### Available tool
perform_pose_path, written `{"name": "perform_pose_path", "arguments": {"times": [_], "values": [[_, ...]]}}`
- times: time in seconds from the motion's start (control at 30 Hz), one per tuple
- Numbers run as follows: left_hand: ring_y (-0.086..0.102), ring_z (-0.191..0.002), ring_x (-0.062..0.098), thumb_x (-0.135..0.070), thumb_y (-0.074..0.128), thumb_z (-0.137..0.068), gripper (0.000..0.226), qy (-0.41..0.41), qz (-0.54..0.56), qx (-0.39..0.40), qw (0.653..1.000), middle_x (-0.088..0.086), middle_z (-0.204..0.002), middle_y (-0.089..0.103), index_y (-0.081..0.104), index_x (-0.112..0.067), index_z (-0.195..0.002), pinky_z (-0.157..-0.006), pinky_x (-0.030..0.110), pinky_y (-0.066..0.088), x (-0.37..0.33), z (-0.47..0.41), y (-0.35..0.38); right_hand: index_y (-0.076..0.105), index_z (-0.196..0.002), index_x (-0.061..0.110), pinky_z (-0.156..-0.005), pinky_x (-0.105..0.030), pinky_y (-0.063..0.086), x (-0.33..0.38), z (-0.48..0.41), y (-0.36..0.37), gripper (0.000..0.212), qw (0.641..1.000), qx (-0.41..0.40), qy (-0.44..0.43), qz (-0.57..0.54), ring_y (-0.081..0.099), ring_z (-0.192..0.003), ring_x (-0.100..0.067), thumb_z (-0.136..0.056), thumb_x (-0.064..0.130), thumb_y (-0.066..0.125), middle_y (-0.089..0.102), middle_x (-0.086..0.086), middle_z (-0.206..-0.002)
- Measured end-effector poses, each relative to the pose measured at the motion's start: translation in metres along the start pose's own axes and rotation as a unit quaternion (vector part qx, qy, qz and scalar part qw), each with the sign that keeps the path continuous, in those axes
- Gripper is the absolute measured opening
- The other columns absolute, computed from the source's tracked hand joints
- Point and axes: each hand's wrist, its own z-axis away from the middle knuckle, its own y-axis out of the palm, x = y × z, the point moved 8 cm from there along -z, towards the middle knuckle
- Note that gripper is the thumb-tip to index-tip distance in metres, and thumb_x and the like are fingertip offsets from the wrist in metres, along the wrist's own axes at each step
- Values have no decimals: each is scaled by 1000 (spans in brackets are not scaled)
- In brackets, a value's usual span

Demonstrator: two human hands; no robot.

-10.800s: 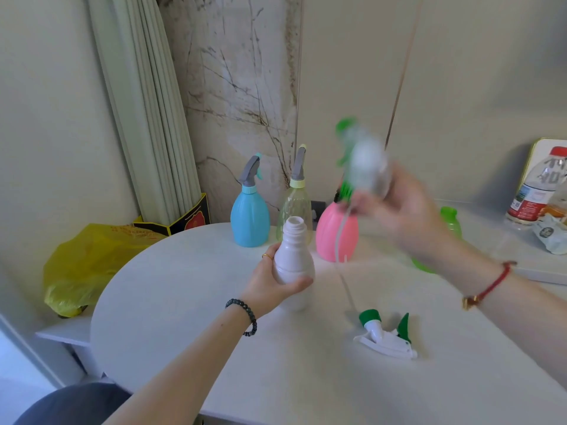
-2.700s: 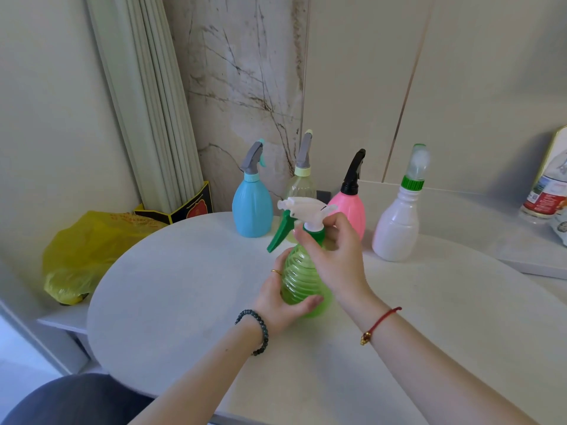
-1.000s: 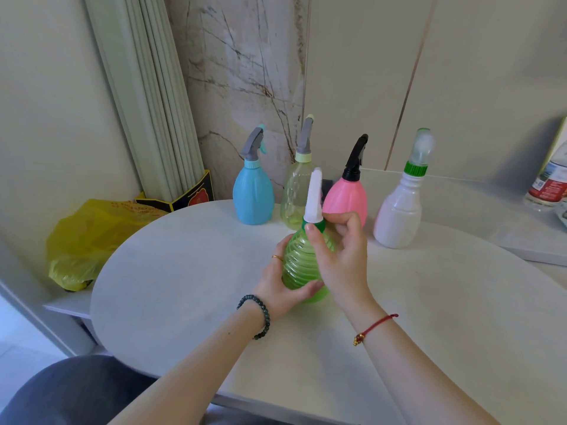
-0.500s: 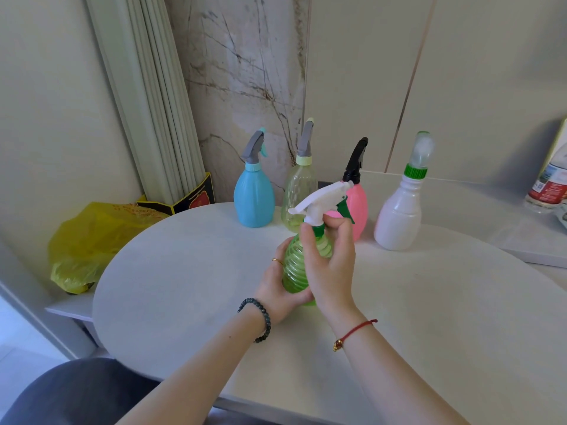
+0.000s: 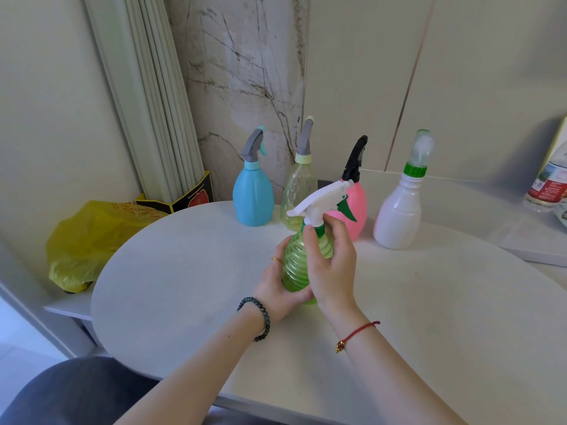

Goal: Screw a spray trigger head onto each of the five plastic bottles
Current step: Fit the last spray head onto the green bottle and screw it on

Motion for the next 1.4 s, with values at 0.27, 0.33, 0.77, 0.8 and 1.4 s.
{"name": "perform_pose_path", "arguments": {"times": [0.27, 0.33, 0.77, 0.8, 1.4], "values": [[46, -116, -3, -43, 72, -54, 93, -13, -22, 1, 1000, -19, -122, 49, 19, -43, -129, -95, 12, 36, 2, 0, 0, 48, -101, 20, -78, -8, 43, -3, -3, 5, 43, 1000, 15, 8, 3, 56, -88, 8, -69, 19, 76, 58, 16, -96], [48, -110, -12, -36, 73, -56, 92, -13, -16, 0, 1000, -22, -118, 50, 18, -41, -130, -91, 8, 36, 2, -1, 0, 52, -101, 16, -79, -19, 45, -2, -3, 10, 33, 999, 49, 14, 8, 57, -87, -4, -76, 29, 69, 60, 6, -93], [53, -106, -8, -29, 76, -62, 83, -22, 12, -6, 1000, -16, -115, 55, 25, -36, -127, -89, 10, 44, 4, -1, 0, 55, -79, 28, -66, -5, 40, -11, -16, 12, 7, 973, 196, 84, -88, 53, -72, 6, -86, 28, 55, 57, 24, -71], [53, -107, -7, -29, 75, -61, 84, -22, 15, -6, 1000, -14, -116, 56, 26, -33, -129, -89, 10, 44, 4, -1, 0, 57, -80, 29, -67, -5, 40, -11, -17, 11, 9, 968, 218, 85, -93, 52, -71, 6, -88, 29, 53, 58, 25, -70], [54, -111, 1, -44, 75, -54, 88, -25, 8, -8, 1000, -13, -118, 56, 27, -37, -128, -99, 32, 45, 5, 0, 0, 65, -90, 26, -73, -10, 45, -14, -20, 6, 12, 984, 142, 89, -64, 60, -82, -1, -79, 20, 67, 65, 13, -84]]}}
